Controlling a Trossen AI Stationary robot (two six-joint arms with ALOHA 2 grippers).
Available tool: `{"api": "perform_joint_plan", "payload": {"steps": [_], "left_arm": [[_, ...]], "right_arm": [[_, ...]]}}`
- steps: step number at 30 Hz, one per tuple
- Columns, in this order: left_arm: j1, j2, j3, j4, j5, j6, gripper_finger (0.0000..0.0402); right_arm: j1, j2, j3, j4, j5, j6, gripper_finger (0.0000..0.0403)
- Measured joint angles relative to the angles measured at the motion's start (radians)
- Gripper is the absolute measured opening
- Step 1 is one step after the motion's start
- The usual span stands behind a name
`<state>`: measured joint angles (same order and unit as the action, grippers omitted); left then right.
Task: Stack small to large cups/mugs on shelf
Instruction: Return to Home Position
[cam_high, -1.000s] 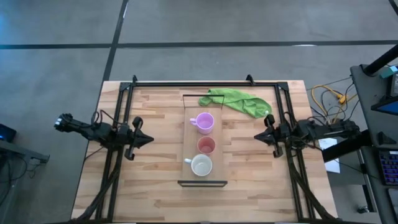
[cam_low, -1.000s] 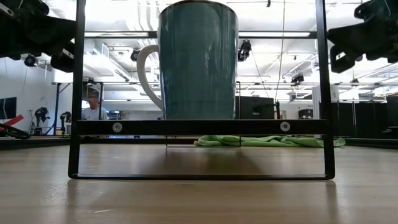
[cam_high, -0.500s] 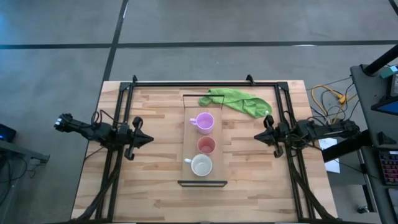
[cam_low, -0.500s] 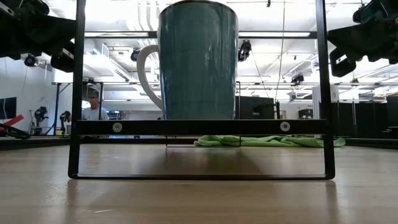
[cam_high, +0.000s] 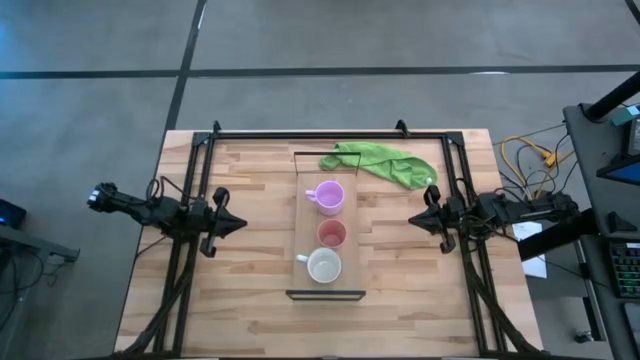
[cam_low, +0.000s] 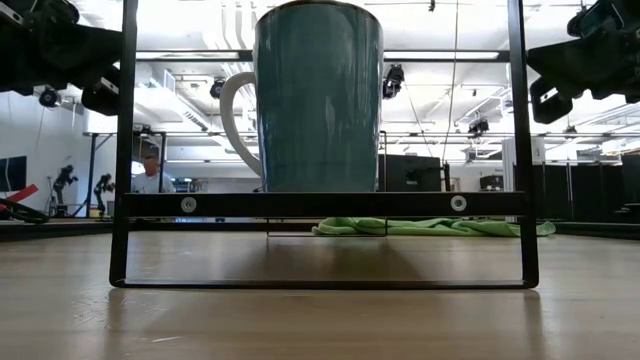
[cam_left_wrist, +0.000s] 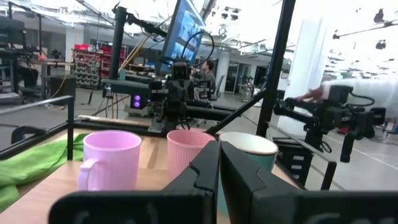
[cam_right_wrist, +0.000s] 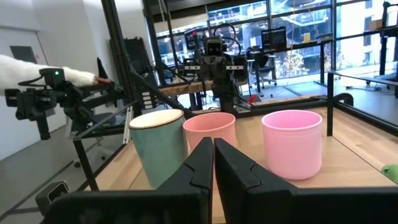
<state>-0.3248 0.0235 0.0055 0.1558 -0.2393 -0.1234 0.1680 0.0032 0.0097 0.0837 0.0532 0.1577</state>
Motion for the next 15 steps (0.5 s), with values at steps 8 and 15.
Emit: {"api": "perform_joint_plan", "payload": {"steps": [8,15], "left_arm": [[0.0,0.001,0.0,-0.002,0.0,0.0,0.0],[0.0,0.001,0.0,-0.003,0.0,0.0,0.0]], "right_arm": [[0.0,-0.003,0.0,0.001,0.0,0.0,0.0009],[0.0,-0.003,0.0,0.0,0.0,0.0,0.0009]]}}
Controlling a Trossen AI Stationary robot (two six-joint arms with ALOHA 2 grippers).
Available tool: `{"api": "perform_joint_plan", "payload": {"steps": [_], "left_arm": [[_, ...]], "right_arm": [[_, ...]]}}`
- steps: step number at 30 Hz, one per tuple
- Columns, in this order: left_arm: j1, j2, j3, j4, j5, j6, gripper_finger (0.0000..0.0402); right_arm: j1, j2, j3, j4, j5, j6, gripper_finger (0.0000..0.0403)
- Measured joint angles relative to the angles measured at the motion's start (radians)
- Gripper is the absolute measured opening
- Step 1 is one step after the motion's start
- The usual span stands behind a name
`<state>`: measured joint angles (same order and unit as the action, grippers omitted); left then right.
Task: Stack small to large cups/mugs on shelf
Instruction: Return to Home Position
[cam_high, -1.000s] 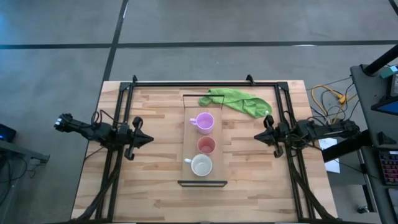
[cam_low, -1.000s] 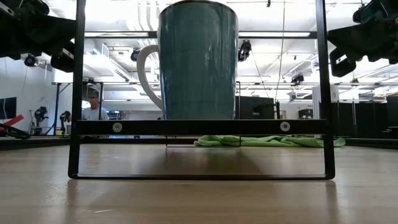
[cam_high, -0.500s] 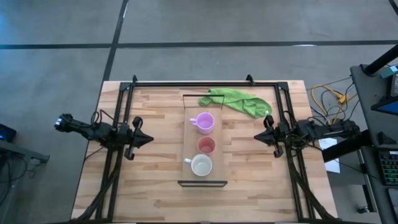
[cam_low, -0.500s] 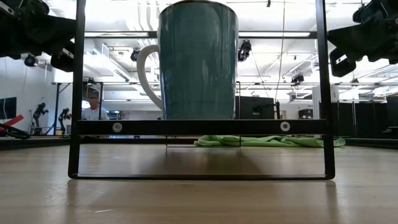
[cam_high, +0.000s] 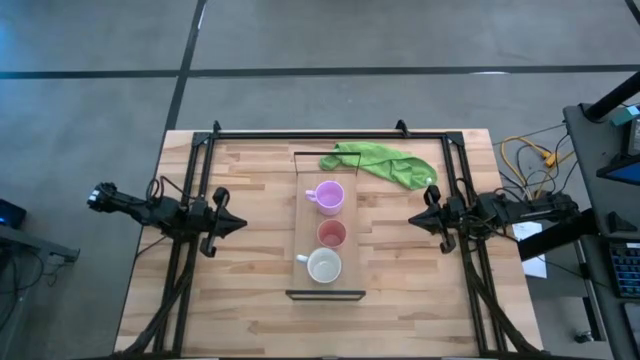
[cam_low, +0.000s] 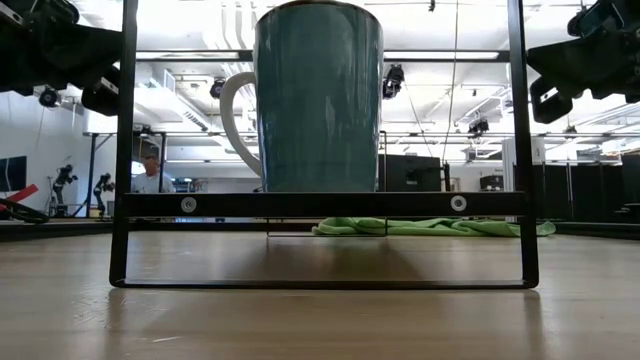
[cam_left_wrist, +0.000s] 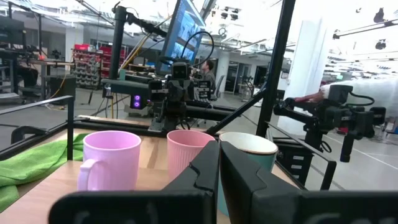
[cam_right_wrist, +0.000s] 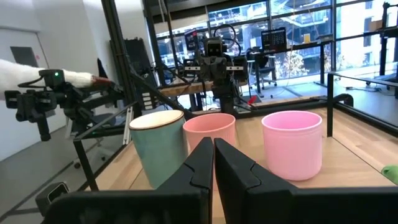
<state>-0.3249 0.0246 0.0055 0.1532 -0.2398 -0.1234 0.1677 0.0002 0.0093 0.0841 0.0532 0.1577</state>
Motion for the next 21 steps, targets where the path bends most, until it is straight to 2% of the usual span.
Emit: {"api": "perform_joint_plan", "payload": {"steps": [21], "left_arm": [[0.0,0.027,0.0,-0.005,0.0,0.0,0.0]], "right_arm": [[0.0,0.01,0.0,0.0,0.0,0.0,0.0009]]}}
